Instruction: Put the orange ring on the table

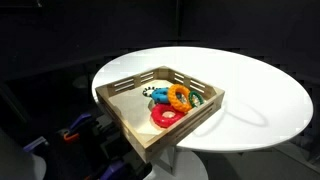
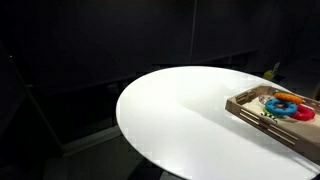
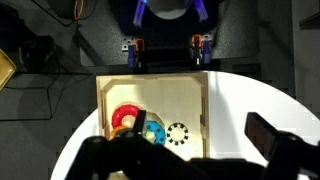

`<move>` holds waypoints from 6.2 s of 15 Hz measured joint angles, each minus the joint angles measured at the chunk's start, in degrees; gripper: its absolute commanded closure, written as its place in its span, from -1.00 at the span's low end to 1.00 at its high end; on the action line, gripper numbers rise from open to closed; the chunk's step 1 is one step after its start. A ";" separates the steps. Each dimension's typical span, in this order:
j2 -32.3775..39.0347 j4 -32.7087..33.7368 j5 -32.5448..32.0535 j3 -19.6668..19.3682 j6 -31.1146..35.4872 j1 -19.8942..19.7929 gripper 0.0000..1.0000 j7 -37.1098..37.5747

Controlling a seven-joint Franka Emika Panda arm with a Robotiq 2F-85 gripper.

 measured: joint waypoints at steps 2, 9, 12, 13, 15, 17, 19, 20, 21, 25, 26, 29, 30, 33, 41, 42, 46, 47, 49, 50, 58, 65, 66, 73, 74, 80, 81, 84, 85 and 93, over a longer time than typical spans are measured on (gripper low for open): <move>-0.01 0.00 0.00 0.00 0.00 0.00 -1.00 0.00; -0.02 0.00 0.00 0.00 0.01 0.00 -1.00 0.00; 0.03 -0.05 0.00 0.00 0.12 0.00 -1.00 -0.05; 0.08 -0.16 0.00 0.00 0.82 0.00 -1.00 -0.07; 0.19 -0.68 0.00 -0.02 3.31 0.00 -1.00 -0.24; 0.30 -1.61 -0.01 -0.16 6.97 0.00 -1.00 -0.38; 0.34 -3.10 -0.01 -0.59 10.84 -0.02 -1.00 -0.58; 0.35 -4.02 -0.05 -0.94 12.82 -0.08 -1.00 -0.64; 0.40 -5.07 -0.07 -1.39 14.80 -0.23 -1.00 -0.76; 1.58 -9.68 -0.20 -3.77 21.39 -1.71 -1.00 -1.91; 2.22 -10.87 -0.33 -4.45 22.99 -2.29 -1.00 -2.23; 4.28 -14.10 -2.80 -5.64 28.13 -4.22 -1.00 -2.34; 5.07 -15.14 -3.60 -5.90 29.78 -4.90 -1.00 -2.34; 6.91 -16.76 -4.43 -6.43 32.09 -6.00 -1.00 -2.34; 7.36 -16.88 -4.47 -6.22 33.91 -6.00 -1.00 -1.79; 7.59 -17.04 -4.49 -6.22 35.50 -6.03 -1.00 -1.72; 9.84 -18.68 -4.50 -6.45 43.94 -6.68 -1.00 -1.72; 10.73 -19.27 -4.50 -6.57 45.92 -6.78 -1.00 -1.72; 12.62 -20.49 -4.50 -6.93 49.02 -6.82 -1.00 -1.72; 13.58 -21.02 -4.50 -7.08 50.18 -6.84 -1.00 -1.72; 19.47 -23.98 -4.49 -8.04 57.79 -7.45 -1.00 -1.73; 21.97 -24.31 -2.90 -9.42 60.19 -7.75 -1.00 -2.99; 21.97 -24.31 -2.88 -9.46 60.19 -7.75 -1.00 -2.99; 22.22 -24.31 -2.88 -9.43 60.26 -7.65 -1.00 -3.00; 22.37 -24.31 -2.88 -9.40 60.51 -7.53 -1.00 -3.02; 23.22 -24.32 -2.88 -8.88 64.40 -6.60 0.16 -4.09; 23.29 -24.32 -2.88 -8.81 64.90 -6.37 0.34 -4.22; 23.33 -24.32 -2.88 -8.43 65.88 -5.67 0.81 -4.88; 23.29 -24.30 -2.88 -8.30 65.98 -5.43 0.92 -5.21; 21.58 -23.61 0.51 -5.87 65.85 -1.71 0.92 -7.41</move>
